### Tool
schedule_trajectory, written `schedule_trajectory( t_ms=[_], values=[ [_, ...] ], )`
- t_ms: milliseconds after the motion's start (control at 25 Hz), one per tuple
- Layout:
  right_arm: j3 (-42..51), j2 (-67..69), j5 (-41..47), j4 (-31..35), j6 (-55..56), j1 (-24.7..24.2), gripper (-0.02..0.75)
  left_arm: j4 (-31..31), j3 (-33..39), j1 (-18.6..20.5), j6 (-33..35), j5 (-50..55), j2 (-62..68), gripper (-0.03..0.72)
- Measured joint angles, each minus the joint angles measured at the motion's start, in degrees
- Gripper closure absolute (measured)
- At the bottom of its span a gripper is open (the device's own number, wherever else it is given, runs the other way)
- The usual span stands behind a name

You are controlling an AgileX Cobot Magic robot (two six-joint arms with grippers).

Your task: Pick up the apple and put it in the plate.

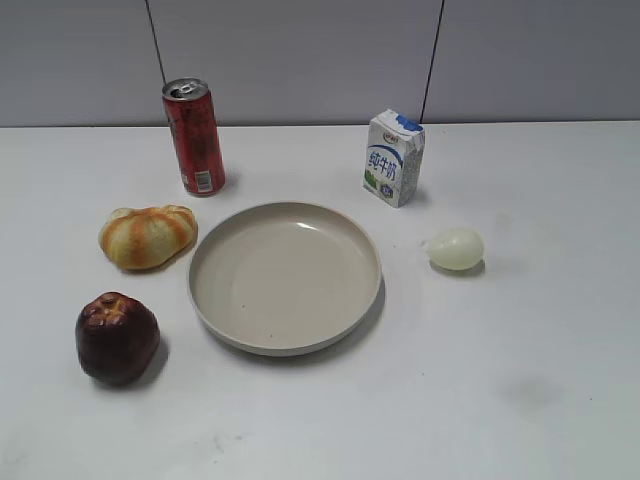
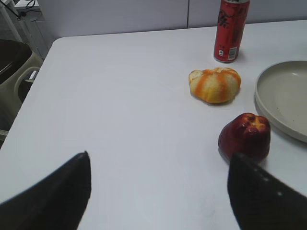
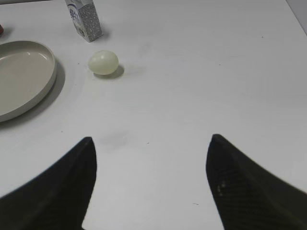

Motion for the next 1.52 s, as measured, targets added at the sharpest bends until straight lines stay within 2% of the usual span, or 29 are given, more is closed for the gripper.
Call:
schedule_trajectory(
  t_ms=[680, 1520],
  values=[
    [0.0, 0.0, 0.0, 0.0, 0.0, 0.0, 0.167, 0.0, 0.0, 0.0, 0.0, 0.0, 0.0, 0.013],
    [0.0, 0.0, 0.0, 0.0, 0.0, 0.0, 0.167, 0.0, 0.0, 0.0, 0.0, 0.0, 0.0, 0.067]
  ],
)
